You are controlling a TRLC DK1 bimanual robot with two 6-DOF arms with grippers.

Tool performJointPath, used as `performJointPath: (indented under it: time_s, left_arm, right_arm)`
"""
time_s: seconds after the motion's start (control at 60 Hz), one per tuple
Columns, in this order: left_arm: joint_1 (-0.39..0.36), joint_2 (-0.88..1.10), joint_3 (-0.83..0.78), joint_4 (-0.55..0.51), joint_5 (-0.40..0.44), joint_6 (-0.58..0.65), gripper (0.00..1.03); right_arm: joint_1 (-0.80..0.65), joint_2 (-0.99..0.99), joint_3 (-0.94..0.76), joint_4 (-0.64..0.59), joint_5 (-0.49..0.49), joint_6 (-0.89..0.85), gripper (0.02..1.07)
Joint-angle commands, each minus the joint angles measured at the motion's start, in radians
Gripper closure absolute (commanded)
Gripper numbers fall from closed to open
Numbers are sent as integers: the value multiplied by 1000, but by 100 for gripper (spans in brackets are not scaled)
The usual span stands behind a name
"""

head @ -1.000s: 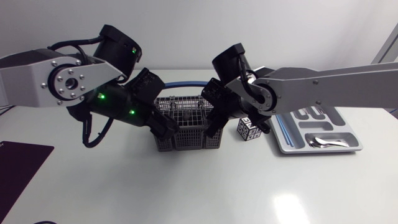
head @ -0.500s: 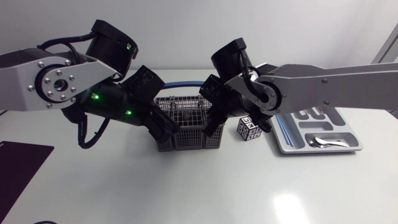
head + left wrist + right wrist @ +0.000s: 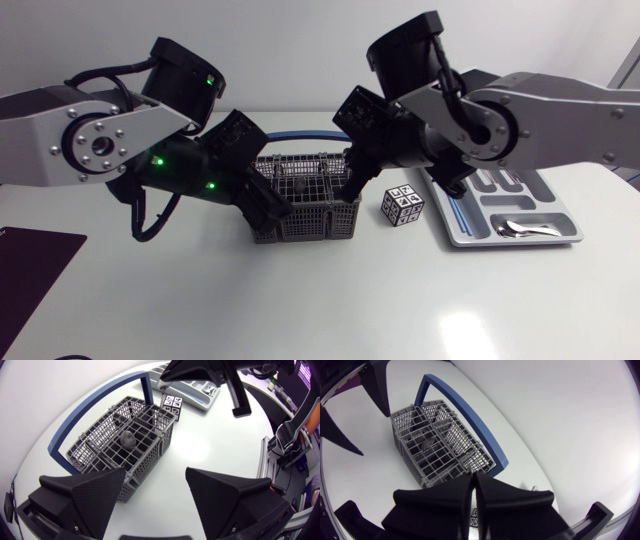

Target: Transfer all utensils from the basket to the drawer tray.

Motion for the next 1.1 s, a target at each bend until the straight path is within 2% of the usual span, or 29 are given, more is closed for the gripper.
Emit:
performJointPath:
  time_s: [0.0, 0.05, 0.167, 0.283, 0.6, 0.733, 0.833, 1.017, 1.083]
  left_arm:
    - [-19, -11, -30, 16, -3, 39, 17]
    - [-28, -13, -27, 22, 1, 45, 17]
    - [-48, -17, -8, 25, 81, 57, 14]
    - [-62, -16, 4, 36, 161, 60, 12]
    - [-58, -16, -4, 72, 322, 91, 10]
    - [-38, -16, -5, 79, 406, 94, 11]
    - [-35, -25, -18, 85, 454, 119, 19]
    - [-39, -45, -51, 85, 543, 163, 43]
    - [-39, -48, -56, 82, 558, 168, 49]
  right_arm:
    - [11, -58, -7, -24, 9, -21, 101]
    - [13, -84, -9, -33, 9, -26, 101]
    - [13, -152, -16, -62, -8, -40, 101]
    - [9, -224, -29, -93, -64, -43, 101]
    - [-12, -367, -95, -213, -370, -28, 101]
    - [-14, -393, -113, -228, -457, -17, 101]
    - [-23, -399, -122, -237, -515, -8, 101]
    - [-47, -410, -124, -251, -595, 5, 101]
    - [-66, -411, -118, -259, -632, 11, 101]
